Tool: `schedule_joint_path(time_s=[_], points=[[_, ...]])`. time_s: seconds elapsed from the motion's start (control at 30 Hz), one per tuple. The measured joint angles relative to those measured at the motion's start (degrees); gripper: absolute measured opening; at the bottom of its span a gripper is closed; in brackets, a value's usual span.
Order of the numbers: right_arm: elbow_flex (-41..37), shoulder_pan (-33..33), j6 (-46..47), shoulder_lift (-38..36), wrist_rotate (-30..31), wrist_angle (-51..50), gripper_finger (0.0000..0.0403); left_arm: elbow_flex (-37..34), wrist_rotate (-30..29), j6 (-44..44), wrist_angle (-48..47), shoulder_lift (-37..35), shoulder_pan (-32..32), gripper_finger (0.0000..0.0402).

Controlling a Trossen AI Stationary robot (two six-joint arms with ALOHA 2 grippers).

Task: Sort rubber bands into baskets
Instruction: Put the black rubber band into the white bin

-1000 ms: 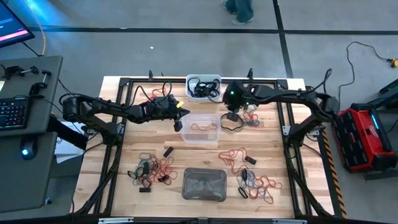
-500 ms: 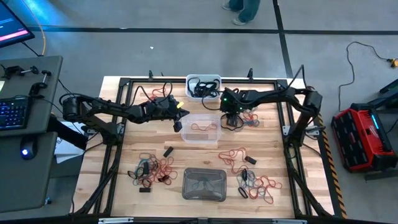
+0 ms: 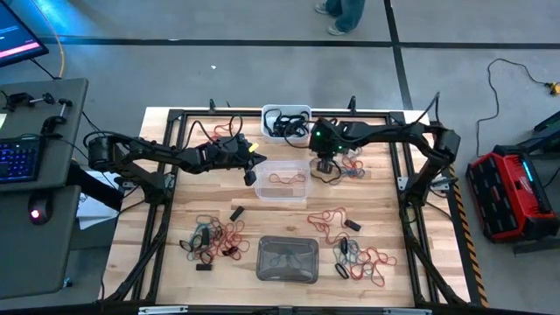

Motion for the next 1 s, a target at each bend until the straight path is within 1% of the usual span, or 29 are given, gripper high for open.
schedule_joint_path(time_s=[0.07,0.33,0.5,0.6,0.83,0.9,1.0], points=[[1.2,0.4,0.0,-1.2,0.2,-1.2,0.0003,0.0,0.0,0.0,0.0,0.0,0.0,0.0],[6.7,2.3,2.0,-6.1,0.4,-3.2,0.0001,0.0,0.0,0.2,0.0,0.0,0.0,0.0],[8.2,2.6,1.9,-6.6,0.4,-6.3,0.0005,0.0,0.0,0.2,-0.1,0.0,0.0,0.0],[7.1,2.6,1.4,-6.6,0.4,-7.9,0.0023,0.0,0.0,0.1,-0.3,0.0,0.0,0.0],[2.9,1.6,0.2,-5.1,0.4,-7.6,0.0089,0.0,0.0,0.0,-0.4,0.0,0.0,0.0],[2.1,1.2,0.1,-3.6,0.4,-7.4,0.0101,0.0,0.0,0.0,-0.4,0.0,0.0,0.0],[1.7,0.5,-0.1,-1.0,0.4,-6.8,0.0107,0.0,0.0,0.0,-0.4,0.0,0.0,0.0]])
